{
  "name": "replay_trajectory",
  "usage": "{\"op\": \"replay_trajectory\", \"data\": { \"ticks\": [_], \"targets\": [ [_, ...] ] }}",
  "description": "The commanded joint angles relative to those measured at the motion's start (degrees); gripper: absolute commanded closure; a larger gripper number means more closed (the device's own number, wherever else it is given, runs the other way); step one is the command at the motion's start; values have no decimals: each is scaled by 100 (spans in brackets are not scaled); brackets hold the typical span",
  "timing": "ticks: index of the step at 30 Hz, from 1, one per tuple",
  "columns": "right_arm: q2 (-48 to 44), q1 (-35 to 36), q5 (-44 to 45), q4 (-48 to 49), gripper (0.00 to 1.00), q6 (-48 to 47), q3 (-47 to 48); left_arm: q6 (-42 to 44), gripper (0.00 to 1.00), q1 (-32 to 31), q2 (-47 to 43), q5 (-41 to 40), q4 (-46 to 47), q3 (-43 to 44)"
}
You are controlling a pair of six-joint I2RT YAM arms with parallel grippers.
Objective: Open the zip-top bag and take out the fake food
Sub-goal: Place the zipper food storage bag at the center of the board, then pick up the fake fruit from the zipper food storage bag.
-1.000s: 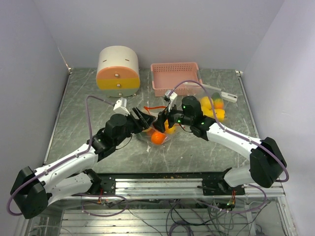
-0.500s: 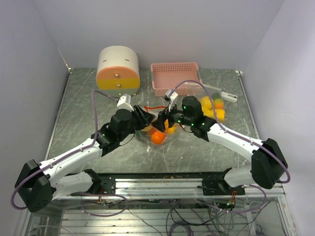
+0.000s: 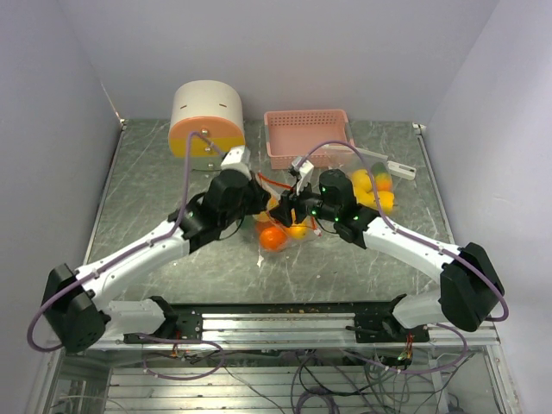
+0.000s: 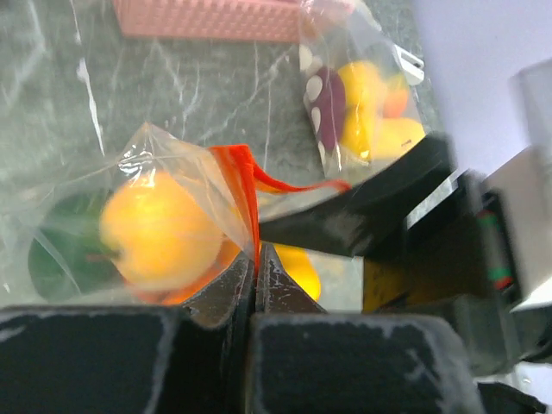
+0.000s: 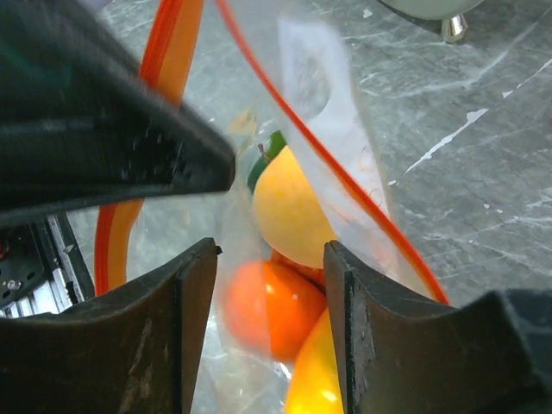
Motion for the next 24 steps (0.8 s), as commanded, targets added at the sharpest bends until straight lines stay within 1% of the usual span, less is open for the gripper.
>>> {"op": "replay_trajectory", "data": {
  "ticks": [1, 3, 5, 8, 9, 12, 17, 21, 24],
  "targets": [
    [-31, 25, -21, 216, 49, 172, -132, 1534, 93, -40, 690, -171, -1369, 1716],
    [4, 23, 46, 281, 51, 246, -159, 1940, 93, -40, 1110, -38, -1870, 2453],
    [21, 22, 175, 326, 53, 328, -197, 2224, 93, -41, 1523, 191, -2205, 2994],
    [72, 26, 514, 384, 57, 422, -309, 2372, 93, -41, 2144, 616, -2603, 3455],
    [85, 27, 634, 390, 57, 453, -349, 2325, 93, -41, 2307, 743, -2608, 3445],
    [146, 20, 853, 518, 58, 549, -511, 2186, 93, -41, 2584, 1002, -2251, 3064],
    [374, 21, 1285, 756, 58, 775, -774, 1797, 92, -41, 2748, 1330, -1617, 2523],
    [523, 24, 1879, 919, 58, 1085, -998, 1633, 87, -41, 2857, 1579, -1291, 2381],
    [551, 10, 2238, 1047, 57, 1273, -1124, 1674, 75, -50, 2876, 1684, -1179, 2380]
  ]
}}
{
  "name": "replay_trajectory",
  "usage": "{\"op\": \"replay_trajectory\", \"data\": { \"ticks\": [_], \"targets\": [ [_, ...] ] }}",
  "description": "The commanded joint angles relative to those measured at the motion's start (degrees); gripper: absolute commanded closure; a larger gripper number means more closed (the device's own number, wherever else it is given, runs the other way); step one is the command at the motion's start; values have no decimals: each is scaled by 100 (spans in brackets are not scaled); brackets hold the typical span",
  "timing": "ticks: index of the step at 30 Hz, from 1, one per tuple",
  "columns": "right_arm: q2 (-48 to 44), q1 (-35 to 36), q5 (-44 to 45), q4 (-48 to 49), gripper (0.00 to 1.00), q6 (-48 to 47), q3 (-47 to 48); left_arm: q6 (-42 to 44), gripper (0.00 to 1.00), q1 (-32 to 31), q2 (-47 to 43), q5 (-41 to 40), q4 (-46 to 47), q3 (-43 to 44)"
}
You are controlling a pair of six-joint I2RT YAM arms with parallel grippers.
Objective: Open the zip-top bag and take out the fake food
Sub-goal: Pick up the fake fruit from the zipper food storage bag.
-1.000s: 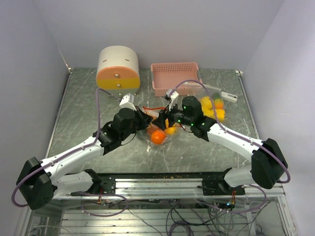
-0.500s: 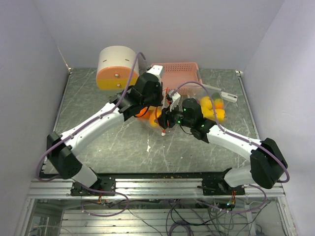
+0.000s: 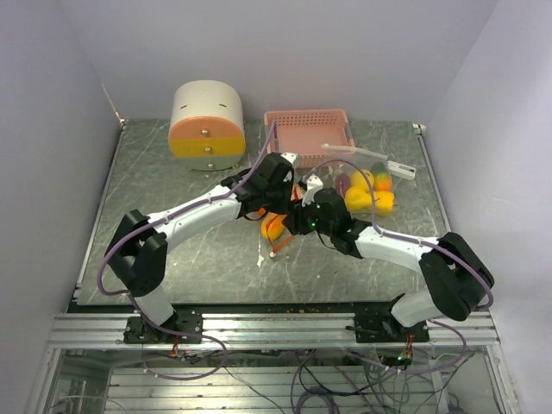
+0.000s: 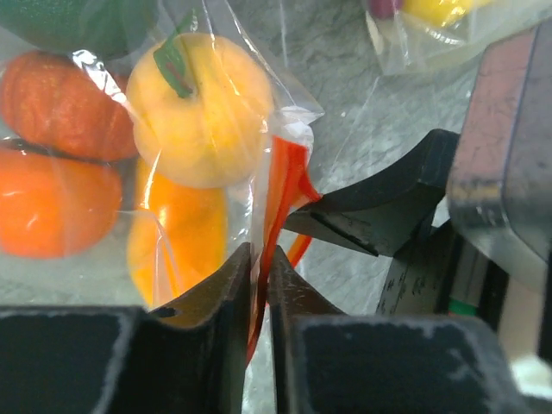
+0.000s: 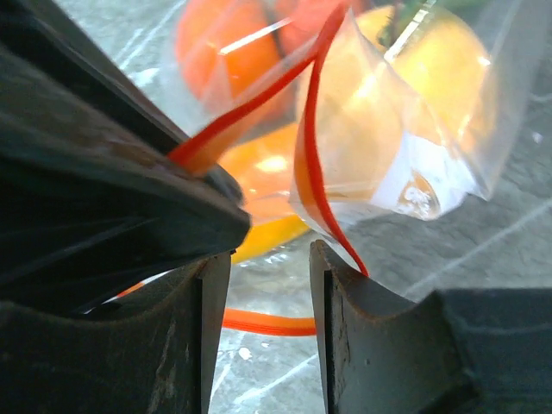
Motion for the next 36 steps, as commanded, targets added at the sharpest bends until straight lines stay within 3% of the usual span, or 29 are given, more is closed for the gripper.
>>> {"op": "replay_trajectory", "data": {
  "ticks": [1, 8, 10, 14, 21, 26, 31, 36],
  "targets": [
    [91, -3, 700, 507, 56, 390, -162, -54, 69, -49, -80, 415, 572, -11],
    [565, -53, 381, 797, 52, 630, -41, 69, 12, -55, -1080, -735, 1331, -872],
    [636, -57, 344, 875, 52, 675, -24, 86, 2, -50, -1413, -1052, 1598, -1184],
    [715, -68, 370, 907, 53, 754, 51, 281, 0, -18, -1449, -2000, 1827, -1383],
    [632, -80, 362, 949, 53, 811, -79, 728, 1, 134, 5, -2889, 1327, -399],
    [508, -92, 313, 978, 54, 842, -218, 347, 1, 668, 788, -2741, 1206, 126],
    [354, -89, 235, 1035, 54, 835, -367, 134, 0, 1086, 1135, -2188, 1699, 49],
    [302, -93, 267, 987, 54, 804, -386, 118, 16, 1120, 1476, -1763, 1782, -21]
  ]
}}
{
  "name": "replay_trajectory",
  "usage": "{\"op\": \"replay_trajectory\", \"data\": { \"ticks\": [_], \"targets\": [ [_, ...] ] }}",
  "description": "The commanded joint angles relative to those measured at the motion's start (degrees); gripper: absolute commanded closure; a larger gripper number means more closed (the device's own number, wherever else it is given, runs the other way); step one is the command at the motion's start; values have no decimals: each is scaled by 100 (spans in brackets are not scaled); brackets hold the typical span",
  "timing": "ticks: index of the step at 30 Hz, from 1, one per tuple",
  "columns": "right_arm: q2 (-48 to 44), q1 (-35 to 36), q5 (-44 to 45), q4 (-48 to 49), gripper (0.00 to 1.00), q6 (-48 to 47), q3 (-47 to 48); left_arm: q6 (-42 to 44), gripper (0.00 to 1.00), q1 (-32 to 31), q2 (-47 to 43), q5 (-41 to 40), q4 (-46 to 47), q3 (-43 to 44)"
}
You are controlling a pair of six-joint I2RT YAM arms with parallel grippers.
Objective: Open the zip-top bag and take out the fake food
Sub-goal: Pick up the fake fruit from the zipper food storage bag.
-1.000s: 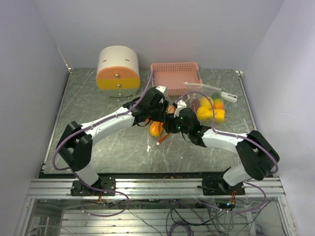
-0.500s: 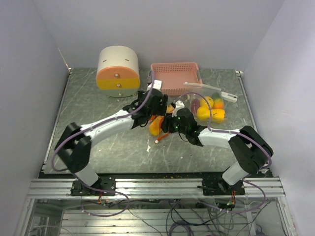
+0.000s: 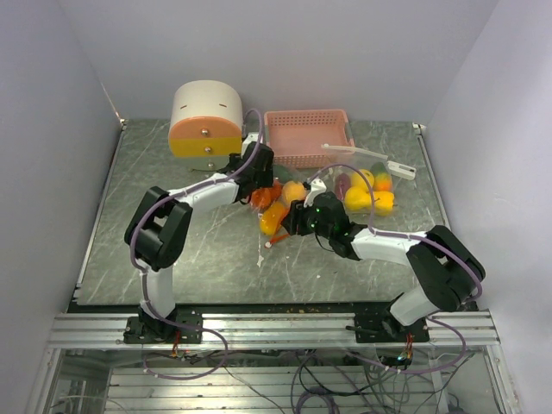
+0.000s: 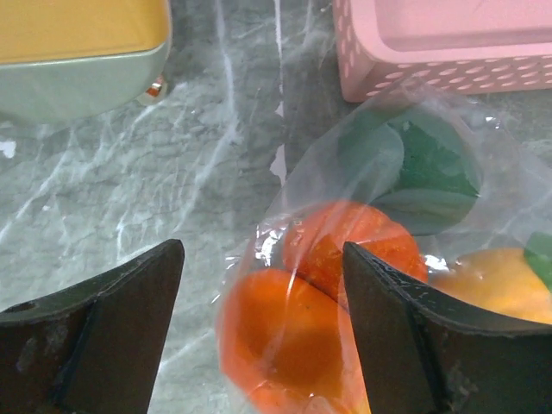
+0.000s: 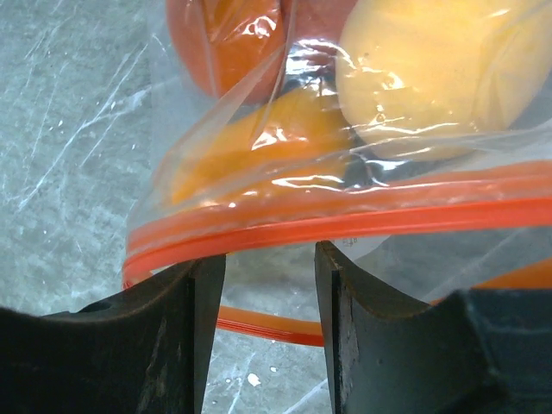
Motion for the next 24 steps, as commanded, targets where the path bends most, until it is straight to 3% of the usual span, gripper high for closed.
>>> {"op": "replay_trajectory", "data": {
  "ticks": [1, 5, 9, 13, 18, 24],
  "targets": [
    [-116, -15, -1, 108, 54, -10, -19, -120, 19, -46, 259, 579, 273, -136],
    [-110, -7, -77, 77, 54, -28, 0, -453, 36, -46, 72, 821, 781, -834],
    [-65, -14, -114, 80, 54, -11, -14, -670, 69, -126, -270, 767, 1003, -1541],
    [-45, -24, -212, 73, 49, -8, -19, -777, 92, -513, -630, 187, 893, -2108],
    [-26, -24, -316, -107, 35, -54, 30, -1346, 93, -1107, -890, -490, 523, -2562],
    [-53, 21, -409, -767, 21, -120, -33, -2071, 93, -1188, -1078, -730, 444, -3069]
  ]
}}
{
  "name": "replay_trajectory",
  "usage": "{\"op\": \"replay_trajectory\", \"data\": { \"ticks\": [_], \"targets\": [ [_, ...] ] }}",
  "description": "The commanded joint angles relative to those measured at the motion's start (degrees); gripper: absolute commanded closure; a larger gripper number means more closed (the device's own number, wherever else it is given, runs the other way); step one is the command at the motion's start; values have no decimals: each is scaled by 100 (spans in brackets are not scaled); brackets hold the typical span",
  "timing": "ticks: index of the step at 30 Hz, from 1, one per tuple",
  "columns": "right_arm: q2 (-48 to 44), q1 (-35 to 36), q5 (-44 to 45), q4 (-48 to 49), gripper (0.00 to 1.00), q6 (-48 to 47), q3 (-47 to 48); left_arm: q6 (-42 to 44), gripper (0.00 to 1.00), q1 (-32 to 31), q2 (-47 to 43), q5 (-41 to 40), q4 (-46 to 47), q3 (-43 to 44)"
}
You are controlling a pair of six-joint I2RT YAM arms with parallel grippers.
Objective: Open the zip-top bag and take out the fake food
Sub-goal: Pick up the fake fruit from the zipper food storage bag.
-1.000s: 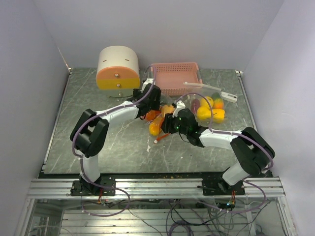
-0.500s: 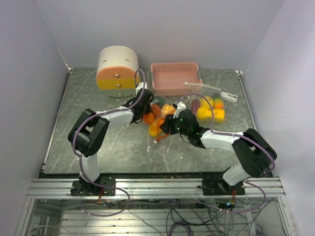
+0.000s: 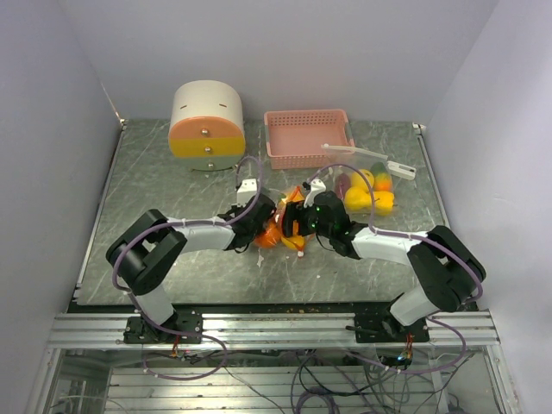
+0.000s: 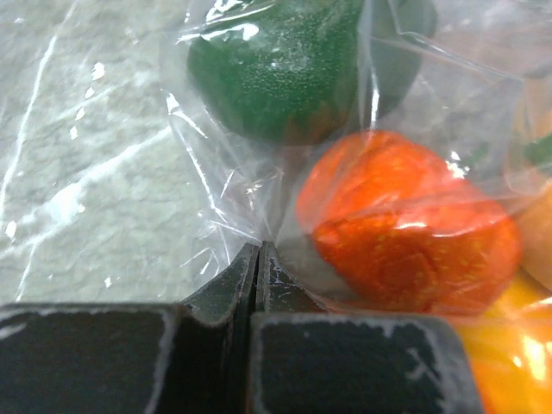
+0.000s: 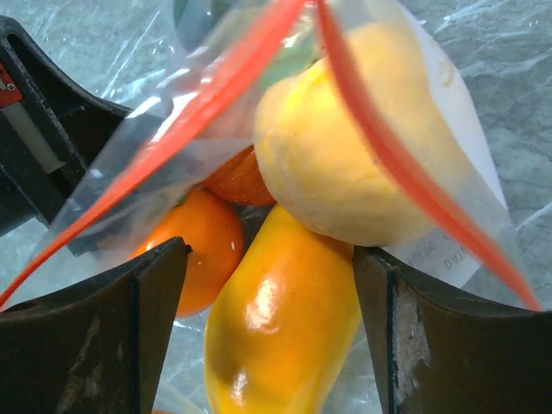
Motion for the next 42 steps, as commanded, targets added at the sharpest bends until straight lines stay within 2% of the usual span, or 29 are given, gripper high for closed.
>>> {"op": "replay_trajectory", "data": {
  "ticks": [1, 5, 8, 20, 30, 33, 36, 38, 39, 42],
  "targets": [
    [-80, 110, -215, -620, 19, -126, -139, -627, 93, -89, -40, -151, -501, -427],
    [-230, 390, 77, -1059, 12, -199, -296, -784, 93, -89, -99, -273, -502, -494],
    [-234, 573, 302, -1296, 11, -179, -334, -850, 93, -85, -78, -283, -488, -477],
    [315, 625, 978, -1205, 25, 408, -648, -1066, 93, -89, -179, -273, -523, -541],
    [-964, 628, 1023, -1400, 26, 346, -1046, -1042, 93, -79, -172, -154, -421, -536],
    [-1160, 621, 1241, -1463, 39, 301, -1120, -1014, 93, -80, -169, -79, -311, -553],
    [-1143, 624, 1213, -1442, 43, 241, -1086, -953, 93, -80, -180, 7, -202, -626],
    [-1110, 624, 995, -1396, 69, 111, -1018, -920, 93, -80, -176, 53, -130, -666],
    [-1107, 623, 945, -1427, 76, 63, -966, -914, 93, -78, -166, 59, -119, -676],
    [-1268, 624, 1043, -1665, 79, -6, -811, -909, 93, -80, -116, 79, -108, -685]
  ]
}}
